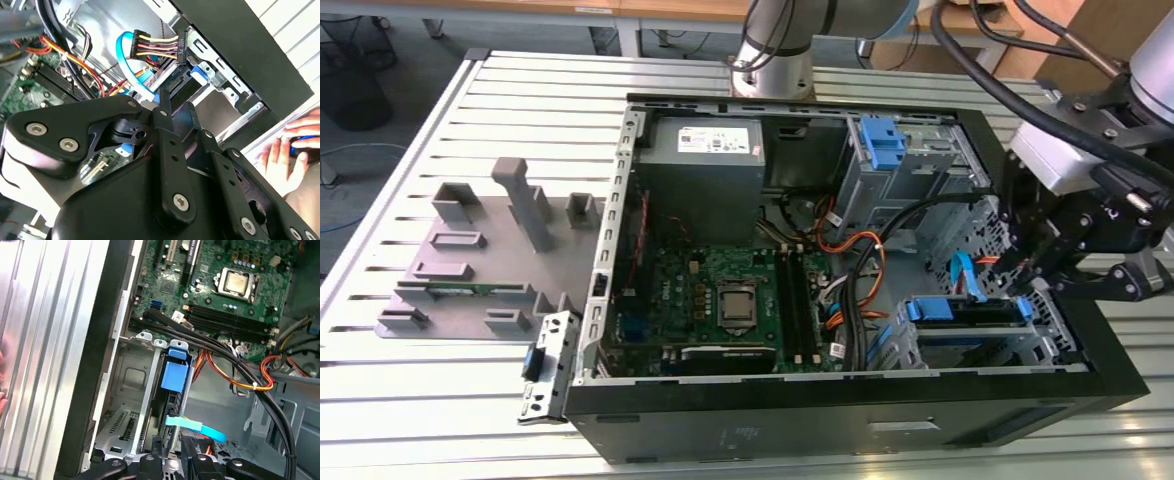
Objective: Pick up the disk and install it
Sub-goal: 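Insert the second disk wire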
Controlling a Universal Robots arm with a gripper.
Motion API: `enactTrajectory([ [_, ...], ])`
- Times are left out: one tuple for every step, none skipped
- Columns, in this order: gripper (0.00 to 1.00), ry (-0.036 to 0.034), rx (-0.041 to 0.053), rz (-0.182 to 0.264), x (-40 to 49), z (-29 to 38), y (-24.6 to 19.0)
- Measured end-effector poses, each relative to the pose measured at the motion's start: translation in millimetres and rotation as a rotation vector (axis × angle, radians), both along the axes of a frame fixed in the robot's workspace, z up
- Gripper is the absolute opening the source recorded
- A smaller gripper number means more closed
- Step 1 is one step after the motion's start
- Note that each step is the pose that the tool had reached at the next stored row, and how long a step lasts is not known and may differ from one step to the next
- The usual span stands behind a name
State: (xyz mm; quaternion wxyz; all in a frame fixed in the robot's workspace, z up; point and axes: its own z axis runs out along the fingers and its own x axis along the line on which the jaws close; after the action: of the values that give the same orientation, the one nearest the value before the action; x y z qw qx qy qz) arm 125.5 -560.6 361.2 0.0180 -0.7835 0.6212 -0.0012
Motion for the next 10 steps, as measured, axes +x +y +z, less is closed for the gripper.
enactTrajectory([
  [0.29, 0.0000, 0.0001, 0.018, 0.0, -0.1, 0.0],
  [0.29, 0.0000, 0.0000, 0.035, 0.0, 0.0, 0.0],
  [0.29, 0.0000, 0.0000, 0.052, 0.0, -0.1, 0.0],
  [0.29, 0.0000, 0.0000, 0.069, 0.0, -0.1, 0.0],
  [0.29, 0.0000, 0.0000, 0.086, 0.0, -0.2, 0.0],
  [0.29, 0.0000, 0.0000, 0.103, 0.0, -0.3, 0.0],
  [0.29, 0.0000, 0.0000, 0.120, 0.0, -0.3, 0.0],
  [0.29, 0.0000, 0.0000, 0.138, 0.0, -0.4, 0.0],
  [0.29, 0.0000, 0.0000, 0.155, 0.0, -0.5, 0.0],
  [0.29, 0.0000, -0.0001, 0.172, 0.0, -0.6, 0.0],
])
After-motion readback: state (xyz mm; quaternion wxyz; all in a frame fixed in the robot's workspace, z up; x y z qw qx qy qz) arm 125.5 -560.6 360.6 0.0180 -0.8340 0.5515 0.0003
